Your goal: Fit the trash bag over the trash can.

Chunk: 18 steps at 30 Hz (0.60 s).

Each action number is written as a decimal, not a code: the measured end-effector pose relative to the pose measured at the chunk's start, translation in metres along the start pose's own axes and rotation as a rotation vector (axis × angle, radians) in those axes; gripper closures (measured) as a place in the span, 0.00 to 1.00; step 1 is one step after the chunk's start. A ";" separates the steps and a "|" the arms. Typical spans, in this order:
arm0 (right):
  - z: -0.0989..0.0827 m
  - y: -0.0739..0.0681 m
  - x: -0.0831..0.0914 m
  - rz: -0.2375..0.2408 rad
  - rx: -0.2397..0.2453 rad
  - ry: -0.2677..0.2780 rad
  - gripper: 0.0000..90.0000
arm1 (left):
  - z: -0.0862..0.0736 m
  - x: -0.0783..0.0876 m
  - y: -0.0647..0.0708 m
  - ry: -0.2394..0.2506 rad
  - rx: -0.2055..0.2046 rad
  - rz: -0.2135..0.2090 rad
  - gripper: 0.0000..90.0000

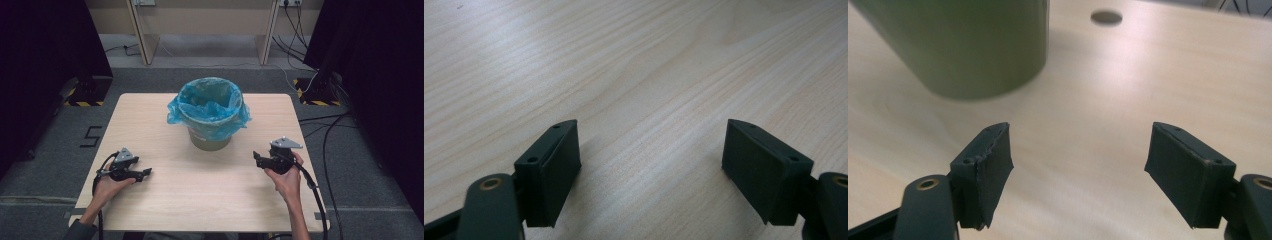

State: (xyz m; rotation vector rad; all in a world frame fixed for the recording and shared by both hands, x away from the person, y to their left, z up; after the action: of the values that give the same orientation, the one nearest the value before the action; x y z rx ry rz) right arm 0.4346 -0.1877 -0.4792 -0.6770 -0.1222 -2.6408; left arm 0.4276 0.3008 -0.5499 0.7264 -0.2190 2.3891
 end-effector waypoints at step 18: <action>-0.067 -0.013 -0.007 -0.007 0.050 -0.143 0.20 | 0.000 0.000 0.000 0.001 -0.001 0.000 0.25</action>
State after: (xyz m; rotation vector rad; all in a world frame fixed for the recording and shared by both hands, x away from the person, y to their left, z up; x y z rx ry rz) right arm 0.4050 -0.1855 -0.5407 -0.8499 -0.2315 -2.5851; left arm 0.4274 0.3008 -0.5500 0.7255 -0.2196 2.3893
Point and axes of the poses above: each handheld gripper's, and its own axes: x roughly backward along the jaws, z roughly out of its top, y roughly to its right, the point moved 4 cm from there along -x, roughly forward along the jaws, and after that the axes turned 8 degrees about y, right-handed, at the moved point
